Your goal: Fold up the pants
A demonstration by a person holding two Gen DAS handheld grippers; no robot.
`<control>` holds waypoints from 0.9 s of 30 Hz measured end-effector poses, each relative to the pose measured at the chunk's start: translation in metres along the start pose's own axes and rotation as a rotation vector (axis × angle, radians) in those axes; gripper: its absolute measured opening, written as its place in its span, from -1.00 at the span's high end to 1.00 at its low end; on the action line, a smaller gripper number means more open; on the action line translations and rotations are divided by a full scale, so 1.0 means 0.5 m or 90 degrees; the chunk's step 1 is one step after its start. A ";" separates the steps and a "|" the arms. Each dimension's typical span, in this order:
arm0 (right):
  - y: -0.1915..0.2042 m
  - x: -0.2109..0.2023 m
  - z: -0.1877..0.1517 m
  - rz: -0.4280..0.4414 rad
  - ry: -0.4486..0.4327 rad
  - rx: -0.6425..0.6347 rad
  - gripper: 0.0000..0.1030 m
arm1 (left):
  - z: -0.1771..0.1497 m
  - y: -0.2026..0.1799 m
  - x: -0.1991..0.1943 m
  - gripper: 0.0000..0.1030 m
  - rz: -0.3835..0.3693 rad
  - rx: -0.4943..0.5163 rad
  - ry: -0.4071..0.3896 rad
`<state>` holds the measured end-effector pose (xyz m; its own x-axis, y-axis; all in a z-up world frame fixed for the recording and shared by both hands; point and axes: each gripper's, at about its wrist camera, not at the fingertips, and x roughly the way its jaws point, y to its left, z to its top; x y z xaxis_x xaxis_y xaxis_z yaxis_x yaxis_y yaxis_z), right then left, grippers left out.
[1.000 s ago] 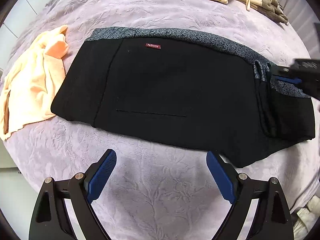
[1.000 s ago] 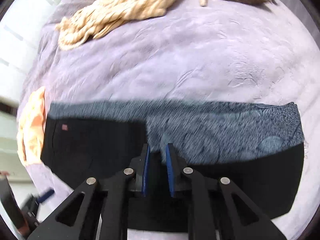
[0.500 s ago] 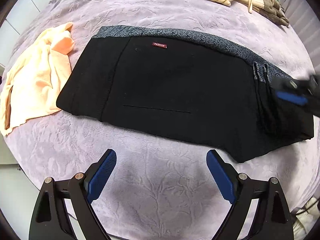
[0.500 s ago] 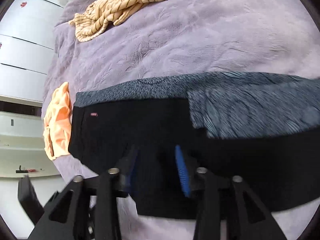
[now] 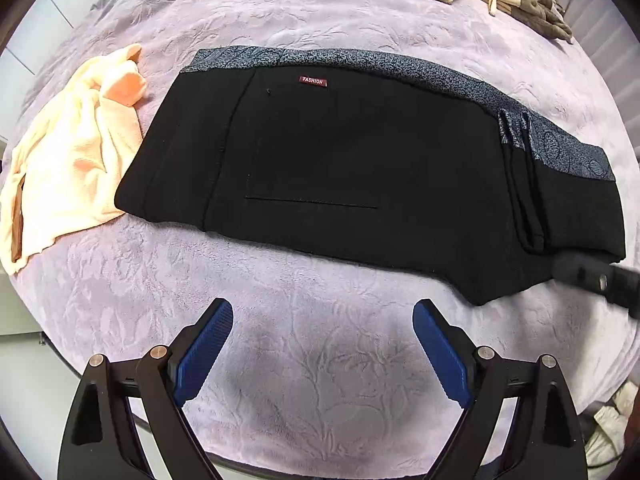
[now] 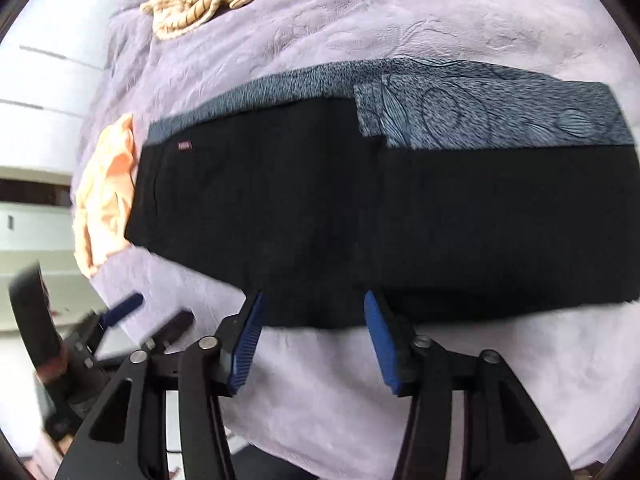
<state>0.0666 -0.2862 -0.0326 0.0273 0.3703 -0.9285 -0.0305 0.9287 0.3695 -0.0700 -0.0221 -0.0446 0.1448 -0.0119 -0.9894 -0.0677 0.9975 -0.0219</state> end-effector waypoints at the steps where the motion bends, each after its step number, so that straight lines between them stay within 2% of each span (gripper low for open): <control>1: 0.003 -0.005 -0.010 -0.007 0.001 -0.004 -0.13 | -0.001 0.002 -0.003 -0.79 -0.001 -0.001 -0.002; 4: 0.014 -0.016 -0.049 -0.048 0.003 -0.019 -0.26 | -0.006 0.010 -0.005 -0.79 -0.007 -0.003 -0.003; 14: 0.049 0.009 -0.117 -0.089 0.063 -0.036 -0.36 | -0.030 0.028 0.002 -0.79 -0.012 0.016 0.019; 19: 0.086 0.021 -0.124 -0.106 0.080 -0.067 -0.37 | -0.047 0.038 0.001 -0.79 -0.016 0.027 0.026; 27: 0.127 0.039 -0.119 -0.113 0.096 -0.105 -0.37 | -0.065 0.079 0.017 -0.79 -0.026 -0.004 0.039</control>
<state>0.0058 -0.2214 -0.0293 -0.1025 0.1839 -0.9776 -0.2006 0.9588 0.2014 -0.1038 0.0149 -0.0583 0.0873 -0.0574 -0.9945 -0.0689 0.9956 -0.0635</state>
